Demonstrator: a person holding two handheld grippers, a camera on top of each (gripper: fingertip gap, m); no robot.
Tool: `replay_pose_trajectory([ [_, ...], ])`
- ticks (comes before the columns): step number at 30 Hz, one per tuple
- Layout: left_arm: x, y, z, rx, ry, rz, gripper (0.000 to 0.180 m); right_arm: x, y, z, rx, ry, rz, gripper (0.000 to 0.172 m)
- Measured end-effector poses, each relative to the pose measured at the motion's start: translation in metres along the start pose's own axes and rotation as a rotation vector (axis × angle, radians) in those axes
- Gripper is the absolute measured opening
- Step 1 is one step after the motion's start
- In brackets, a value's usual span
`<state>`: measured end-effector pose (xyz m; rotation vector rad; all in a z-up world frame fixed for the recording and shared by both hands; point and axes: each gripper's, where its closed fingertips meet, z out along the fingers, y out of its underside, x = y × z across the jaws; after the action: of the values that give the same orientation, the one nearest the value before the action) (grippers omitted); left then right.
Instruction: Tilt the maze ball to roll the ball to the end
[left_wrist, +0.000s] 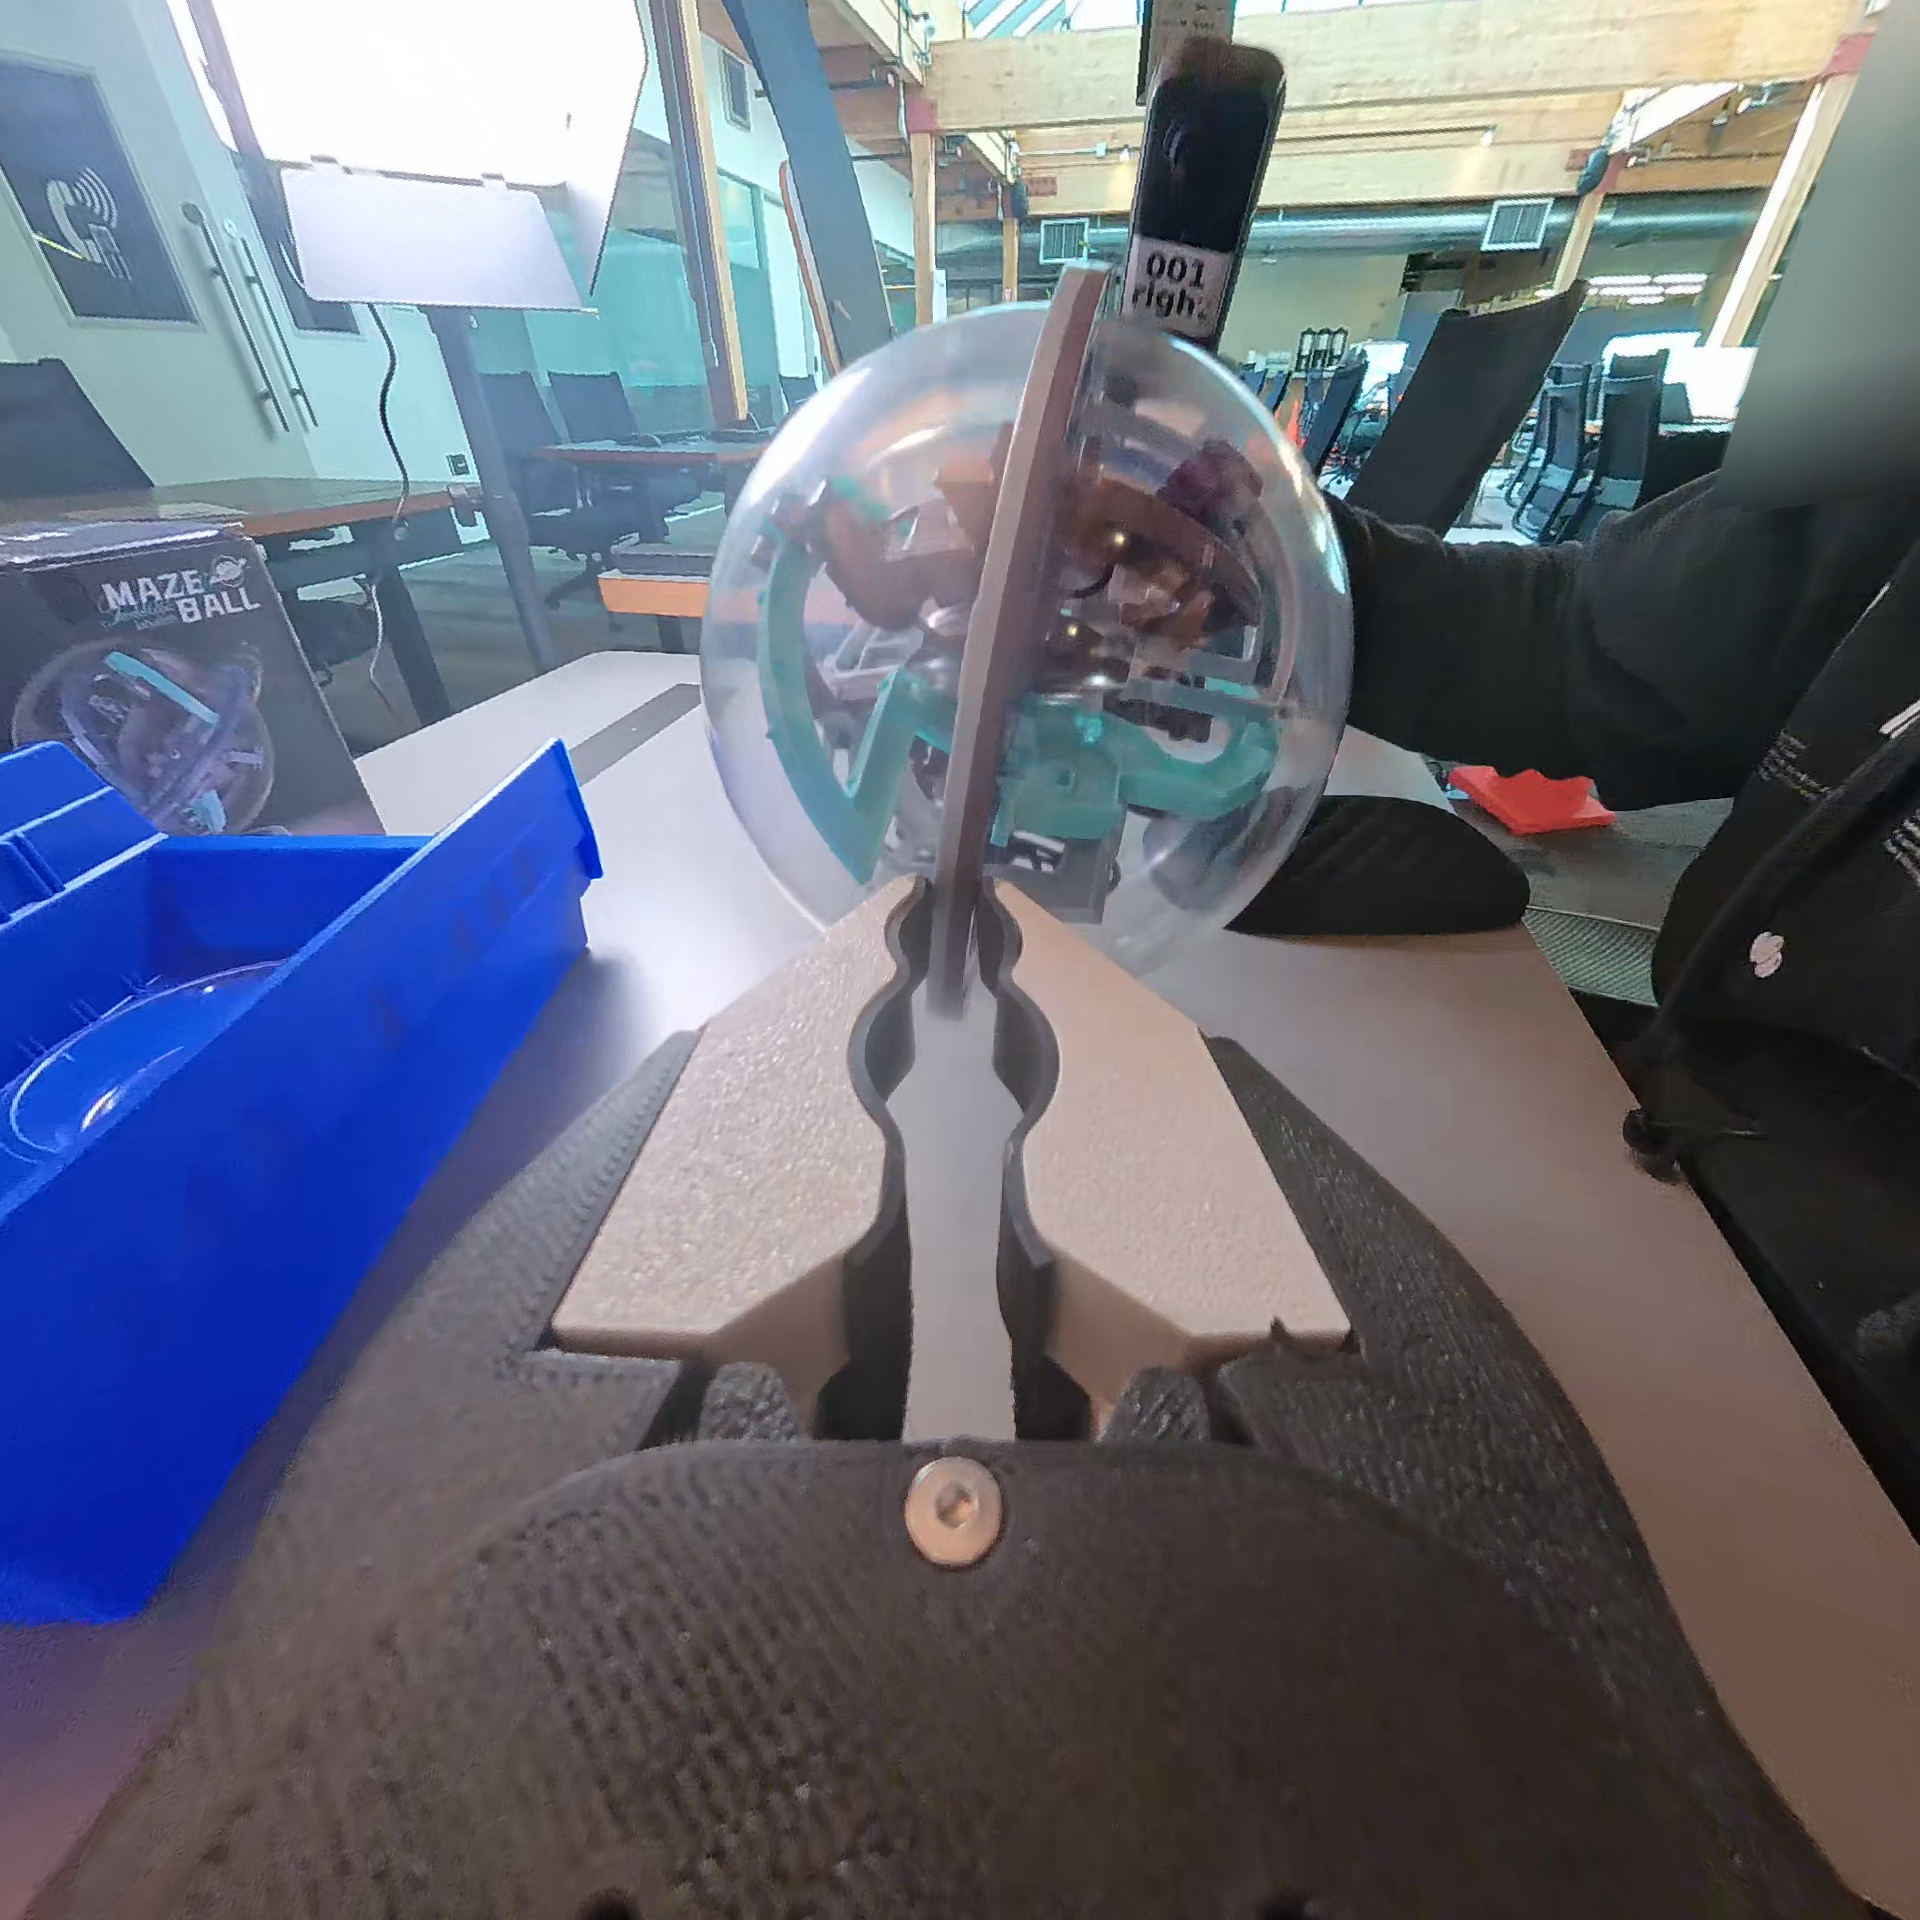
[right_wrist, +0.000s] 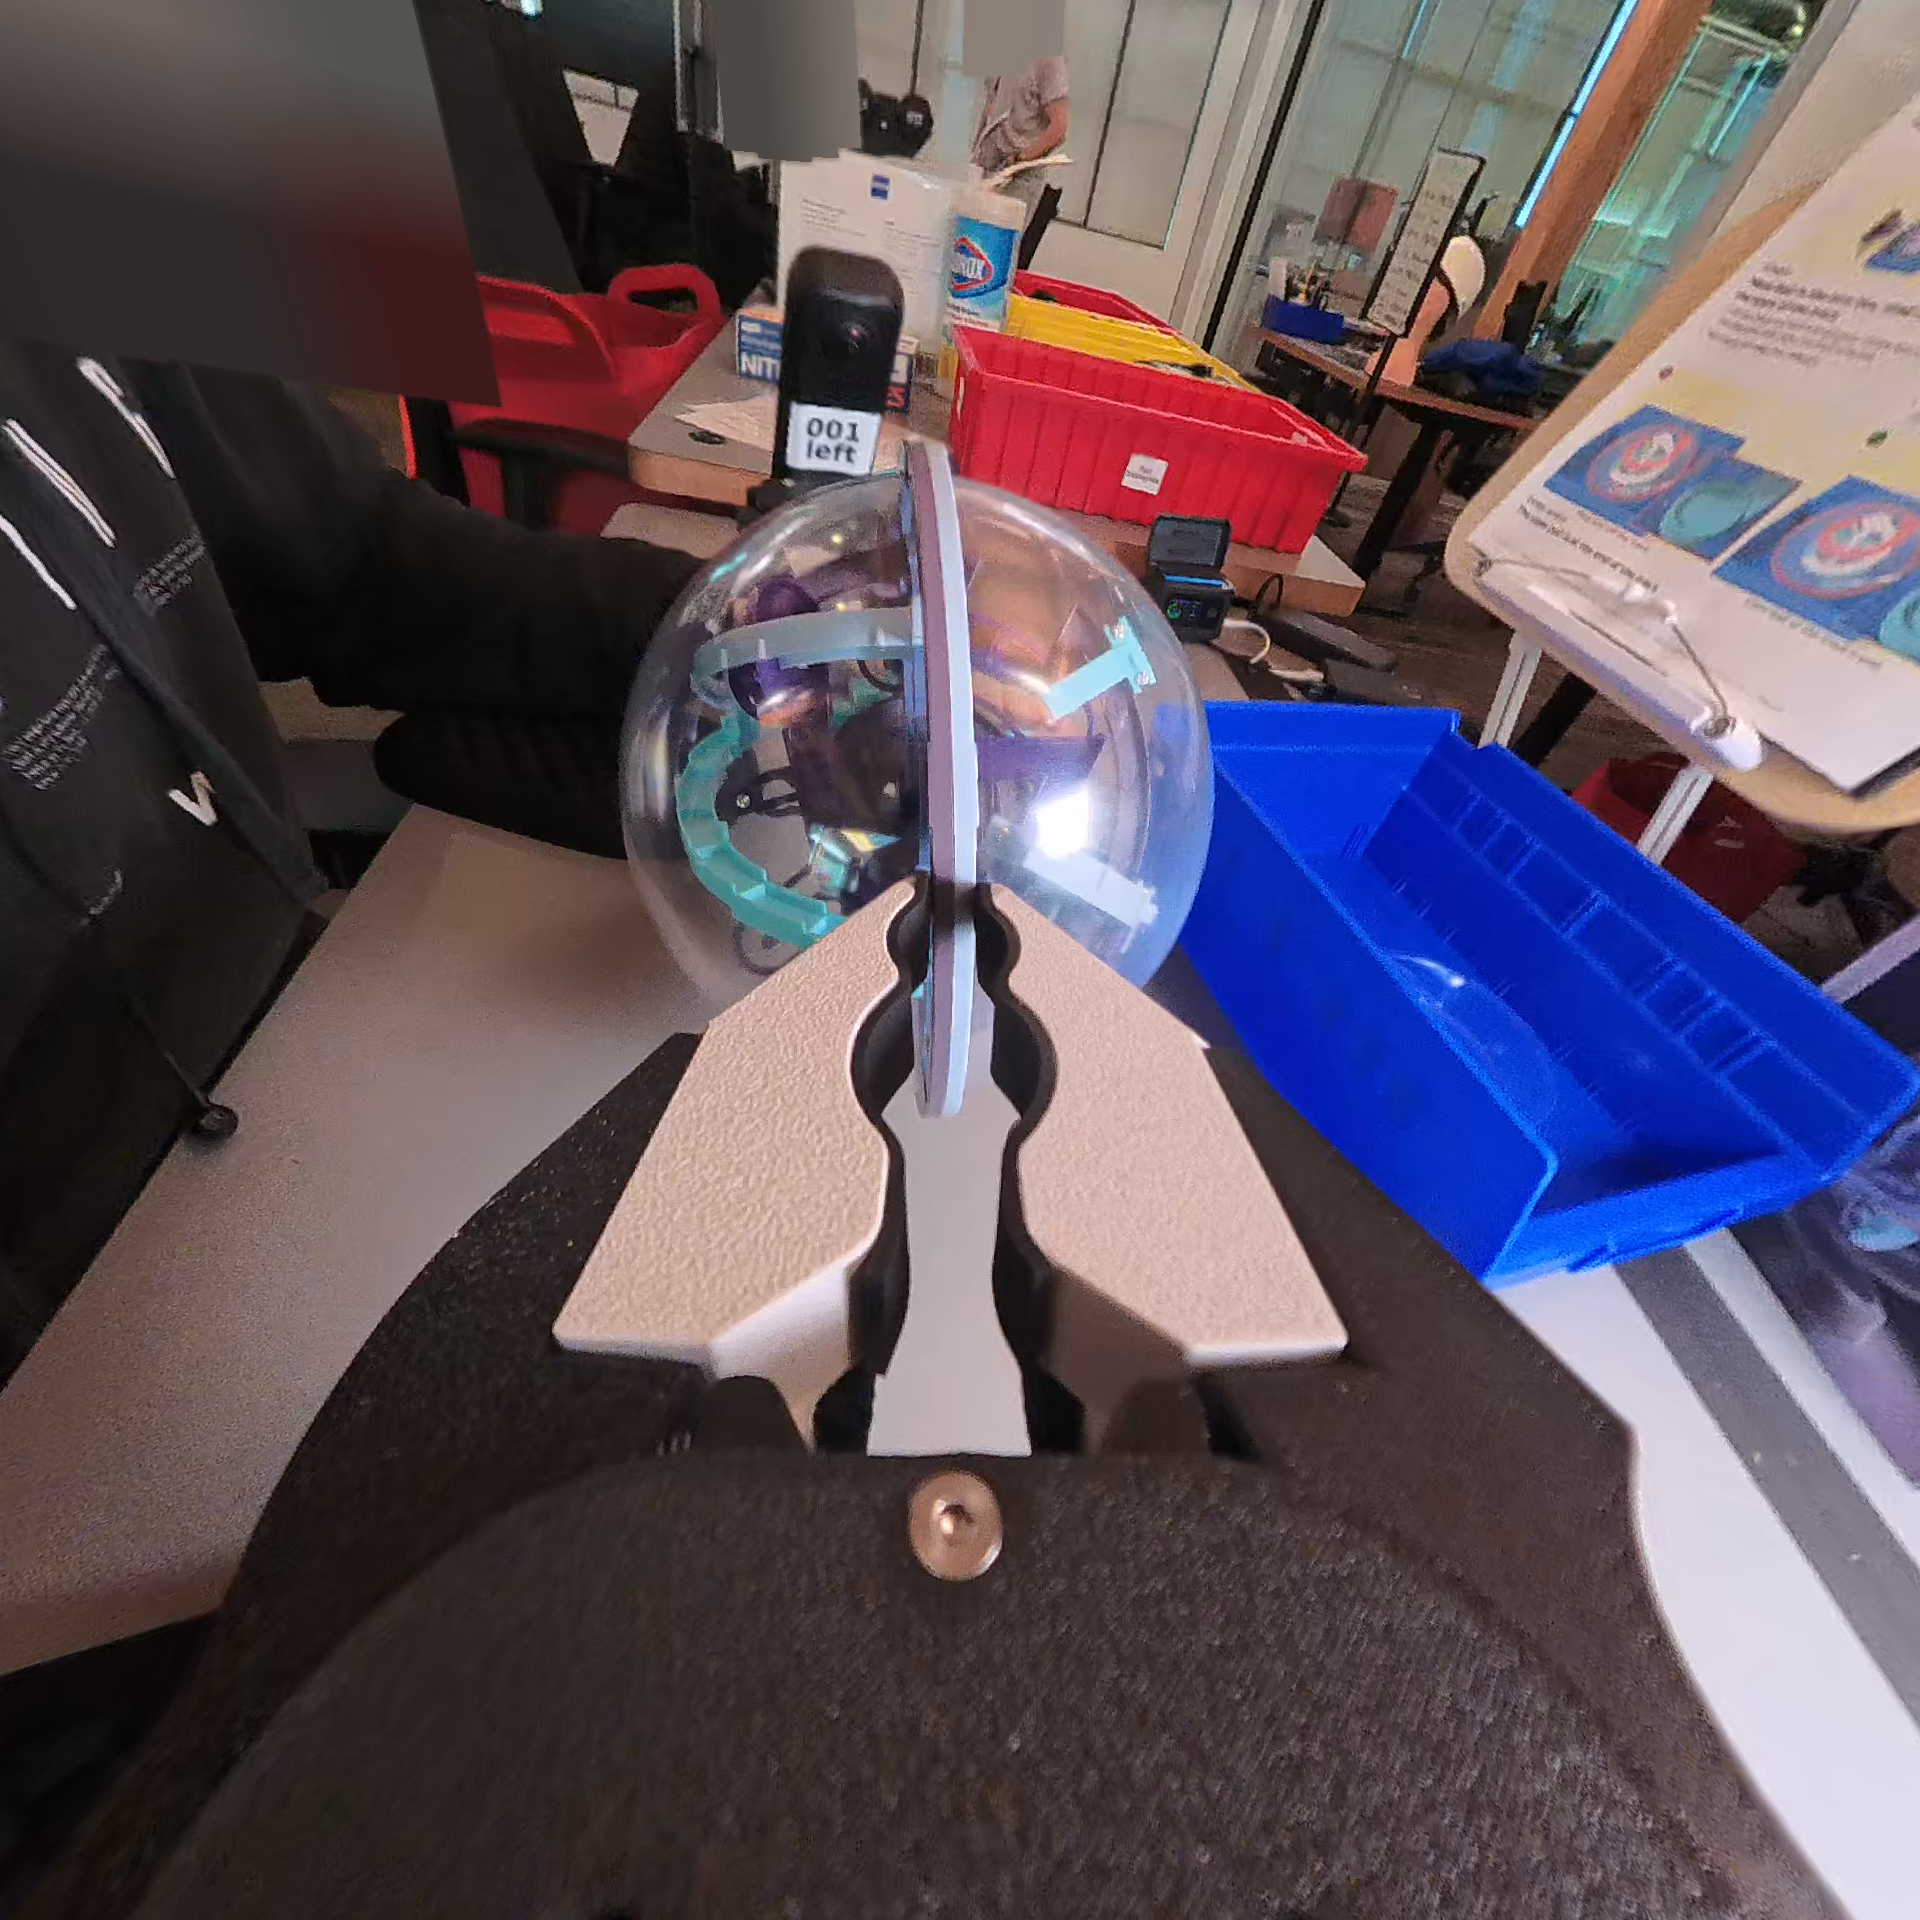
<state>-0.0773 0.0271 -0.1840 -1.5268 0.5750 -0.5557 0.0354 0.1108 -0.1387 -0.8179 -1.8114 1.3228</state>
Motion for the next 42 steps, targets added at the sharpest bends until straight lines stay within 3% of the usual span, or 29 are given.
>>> replay_pose_trajectory([
  [8, -0.003, 0.011, 0.006, -0.026, -0.006, -0.057, 0.006, -0.001, -0.032, 0.007, -0.111, -0.040, -0.075, 0.005],
  [18, 0.006, 0.045, 0.011, -0.167, 0.022, -0.127, 0.006, 0.000, -0.013, 0.015, -0.185, -0.053, 0.129, 0.005],
  [31, 0.007, 0.094, 0.017, -0.399, 0.010, -0.121, 0.007, -0.016, 0.010, 0.032, -0.337, -0.059, 0.073, 0.005],
  [37, 0.003, 0.056, 0.006, -0.212, 0.015, -0.131, 0.053, -0.019, 0.011, 0.045, -0.410, -0.066, 0.040, 0.005],
  [39, 0.005, 0.036, 0.005, -0.121, 0.009, -0.119, 0.055, -0.021, 0.009, 0.050, -0.435, -0.074, 0.041, 0.005],
  [42, 0.012, 0.021, 0.011, -0.075, -0.002, -0.055, 0.039, -0.024, 0.006, 0.062, -0.465, -0.086, 0.040, 0.005],
])
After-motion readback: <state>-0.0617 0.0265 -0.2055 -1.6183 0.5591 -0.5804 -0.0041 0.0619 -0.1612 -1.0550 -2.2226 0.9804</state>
